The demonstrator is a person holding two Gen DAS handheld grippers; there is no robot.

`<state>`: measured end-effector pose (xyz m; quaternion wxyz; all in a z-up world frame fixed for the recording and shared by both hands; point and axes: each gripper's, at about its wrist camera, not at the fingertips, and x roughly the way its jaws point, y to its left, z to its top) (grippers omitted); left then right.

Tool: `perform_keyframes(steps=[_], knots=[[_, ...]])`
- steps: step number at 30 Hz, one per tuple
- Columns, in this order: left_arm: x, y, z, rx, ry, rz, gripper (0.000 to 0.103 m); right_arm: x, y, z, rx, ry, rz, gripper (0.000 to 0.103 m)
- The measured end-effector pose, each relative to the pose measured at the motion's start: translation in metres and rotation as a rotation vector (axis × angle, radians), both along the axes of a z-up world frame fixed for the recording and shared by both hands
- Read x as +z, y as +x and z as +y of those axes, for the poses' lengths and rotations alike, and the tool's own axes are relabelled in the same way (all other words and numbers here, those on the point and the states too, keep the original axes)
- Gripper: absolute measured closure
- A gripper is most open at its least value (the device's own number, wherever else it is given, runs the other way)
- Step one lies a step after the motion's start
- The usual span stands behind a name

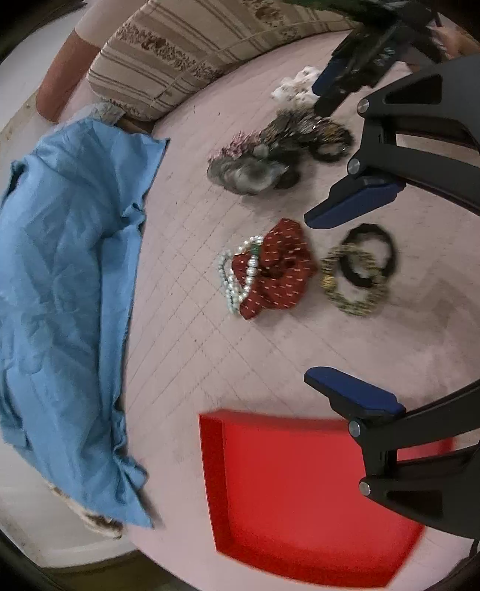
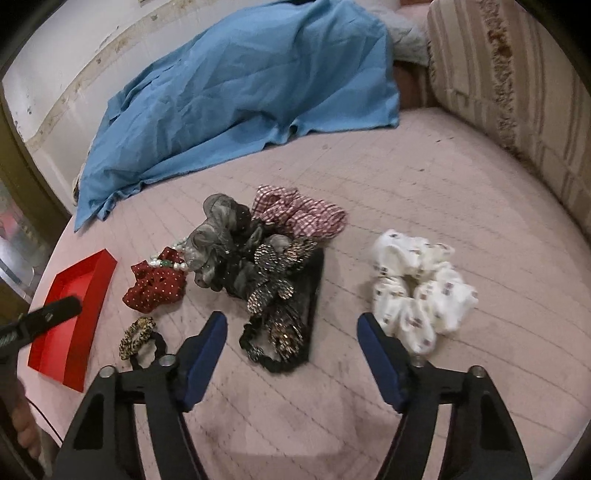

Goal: Organize jewelry
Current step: 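Grasp the red polka-dot scrunchie with left tool while right grasps the rhinestone butterfly clip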

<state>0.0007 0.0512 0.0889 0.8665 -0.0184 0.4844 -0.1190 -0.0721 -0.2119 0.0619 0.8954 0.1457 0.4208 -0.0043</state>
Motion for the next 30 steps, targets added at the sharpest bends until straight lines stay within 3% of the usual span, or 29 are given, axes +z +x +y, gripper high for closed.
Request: perform_keyframes(steps=[7,11,13,14,15,16,23,30], knots=[[-0.042,0.047,-0.005,-0.001,-0.072,0.121,0.027,-0.009,0.026,0.003,0.025,-0.038,0.012,0.032],[-0.061,0.065,-0.007,0.0,-0.111,0.18,0.05,-0.015,0.034,0.003,0.024,-0.045,0.026,0.038],[-0.063,0.068,-0.006,0.011,-0.115,0.17,0.053,-0.018,0.037,0.003,0.027,-0.044,0.034,0.046],[-0.062,0.069,-0.006,0.012,-0.119,0.164,0.063,-0.02,0.038,0.004,0.028,-0.044,0.04,0.052],[-0.062,0.07,-0.007,0.01,-0.121,0.168,0.092,-0.022,0.038,0.004,0.03,-0.043,0.042,0.053],[-0.064,0.071,-0.007,0.009,-0.119,0.18,0.096,-0.023,0.038,0.003,0.029,-0.043,0.043,0.054],[-0.037,0.044,-0.007,-0.017,-0.096,0.142,0.096,-0.017,0.027,-0.002,0.017,0.011,0.029,0.058],[0.027,-0.011,-0.003,-0.086,-0.091,-0.016,0.096,-0.005,0.0,-0.007,0.003,0.098,0.021,0.058]])
